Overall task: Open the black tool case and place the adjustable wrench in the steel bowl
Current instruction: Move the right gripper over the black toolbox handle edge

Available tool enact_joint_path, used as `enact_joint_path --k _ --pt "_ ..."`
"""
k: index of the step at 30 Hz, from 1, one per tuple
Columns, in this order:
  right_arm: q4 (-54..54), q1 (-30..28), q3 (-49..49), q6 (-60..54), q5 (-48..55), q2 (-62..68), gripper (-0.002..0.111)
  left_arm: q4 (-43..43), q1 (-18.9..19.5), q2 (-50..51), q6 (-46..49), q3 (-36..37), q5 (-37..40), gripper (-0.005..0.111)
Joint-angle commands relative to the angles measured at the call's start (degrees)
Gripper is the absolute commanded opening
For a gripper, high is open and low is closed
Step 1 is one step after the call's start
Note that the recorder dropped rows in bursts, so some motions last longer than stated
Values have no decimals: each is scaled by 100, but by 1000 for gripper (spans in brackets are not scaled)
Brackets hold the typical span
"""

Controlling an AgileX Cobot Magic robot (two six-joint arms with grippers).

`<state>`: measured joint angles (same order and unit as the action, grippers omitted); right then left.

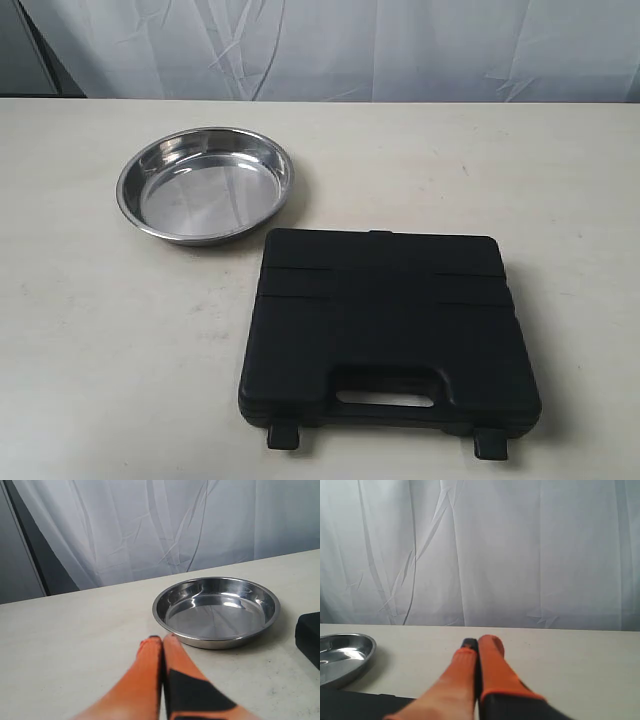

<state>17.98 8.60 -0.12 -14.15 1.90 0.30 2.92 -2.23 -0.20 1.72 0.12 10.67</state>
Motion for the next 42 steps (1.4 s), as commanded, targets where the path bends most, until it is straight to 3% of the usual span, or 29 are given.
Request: enact_joint_path --k 1,14,24,27,33,36,39,42 --pt "-14 17 12 -19 -72 -30 -1 21 -21 20 0 -12 -35 0" --pt "173 19 12 -19 -72 -30 -1 21 -21 20 0 -12 -35 0" --pt "3801 19 12 985 -1285 -30 -1 21 -21 20 0 -12 -35 0" --pt "3309 19 -262 1121 -1043 -30 -1 21 -21 20 0 -12 -35 0" --pt "381 19 -1658 1121 -715 316 -1 21 -21 20 0 -12 -35 0" --pt "-298 19 -2408 1111 122 1309 -1 21 -21 20 0 -12 -35 0" --pt "-557 19 -3425 865 2043 2710 -1 21 -21 20 0 -12 -35 0" --pt "695 91 -4911 -1138 4849 5417 -1 21 -21 20 0 -12 -35 0"
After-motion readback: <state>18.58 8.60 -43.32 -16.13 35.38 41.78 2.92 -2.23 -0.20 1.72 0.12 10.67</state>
